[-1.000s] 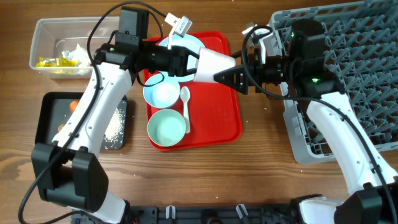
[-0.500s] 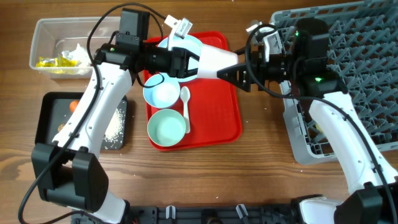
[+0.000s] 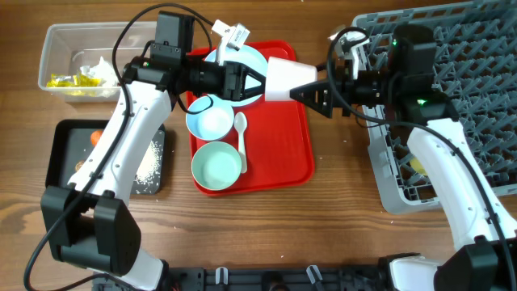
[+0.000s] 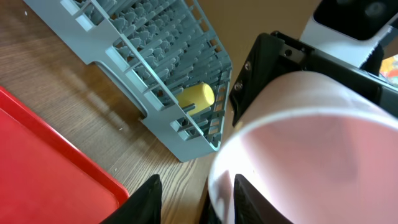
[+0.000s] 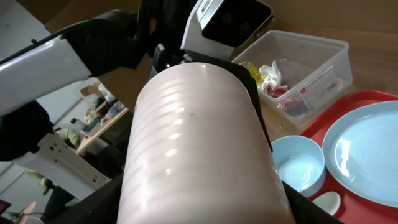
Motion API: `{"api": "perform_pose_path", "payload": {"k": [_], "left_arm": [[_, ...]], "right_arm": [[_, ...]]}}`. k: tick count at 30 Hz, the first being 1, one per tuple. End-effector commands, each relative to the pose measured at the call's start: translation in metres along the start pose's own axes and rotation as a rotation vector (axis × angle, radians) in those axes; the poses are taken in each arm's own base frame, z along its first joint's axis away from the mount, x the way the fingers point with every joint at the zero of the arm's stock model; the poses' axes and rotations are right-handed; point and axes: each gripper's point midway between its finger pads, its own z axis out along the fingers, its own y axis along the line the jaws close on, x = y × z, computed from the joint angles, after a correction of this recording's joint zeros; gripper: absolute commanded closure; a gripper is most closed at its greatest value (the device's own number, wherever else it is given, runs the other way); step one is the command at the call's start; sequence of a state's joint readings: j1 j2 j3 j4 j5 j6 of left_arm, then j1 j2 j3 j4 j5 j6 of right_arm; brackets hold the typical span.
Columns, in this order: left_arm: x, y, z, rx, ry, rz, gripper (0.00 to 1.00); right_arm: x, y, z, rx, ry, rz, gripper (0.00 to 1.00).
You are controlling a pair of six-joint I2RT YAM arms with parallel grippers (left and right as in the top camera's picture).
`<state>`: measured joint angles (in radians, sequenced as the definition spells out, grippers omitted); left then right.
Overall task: Sort waste into correct bins and load items into the dishwasher rack
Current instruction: 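Hold the pink cup between both grippers and take it with the right gripper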
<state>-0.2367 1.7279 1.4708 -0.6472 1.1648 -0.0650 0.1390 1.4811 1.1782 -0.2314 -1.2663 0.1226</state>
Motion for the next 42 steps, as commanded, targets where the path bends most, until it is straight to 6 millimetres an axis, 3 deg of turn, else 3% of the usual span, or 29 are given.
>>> {"api": "perform_pose_path", "payload": {"k": [1, 3, 15, 26, 37, 42], "left_arm": [[-0.003, 0.0, 0.001, -0.005, -0.001, 0.014, 0.77], [-0.003, -0.001, 0.001, -0.004, -0.001, 0.014, 0.96], [-0.007, -0.012, 0.001, 0.06, -0.008, 0.054, 0.96], [-0.028, -0.017, 0.0, 0.065, -0.07, 0.215, 0.96], [-0.037, -0.026, -0.002, 0.095, -0.096, 0.299, 0.96], [-0.041, -0.027, -0.003, 0.096, -0.108, 0.33, 0.96]], "right_arm": [[0.006, -0.001, 0.013, 0.014, 0.022, -0.027, 0.46], [0.006, -0.001, 0.014, 0.012, 0.024, -0.027, 0.46], [0.006, -0.002, 0.014, 0.019, 0.024, -0.028, 0.46], [0.006, -0.008, 0.014, 0.056, 0.022, -0.039, 0.44], [0.007, -0.01, 0.014, 0.065, 0.023, -0.046, 0.44], [0.016, -0.026, 0.012, 0.155, 0.048, -0.02, 0.43]]}}
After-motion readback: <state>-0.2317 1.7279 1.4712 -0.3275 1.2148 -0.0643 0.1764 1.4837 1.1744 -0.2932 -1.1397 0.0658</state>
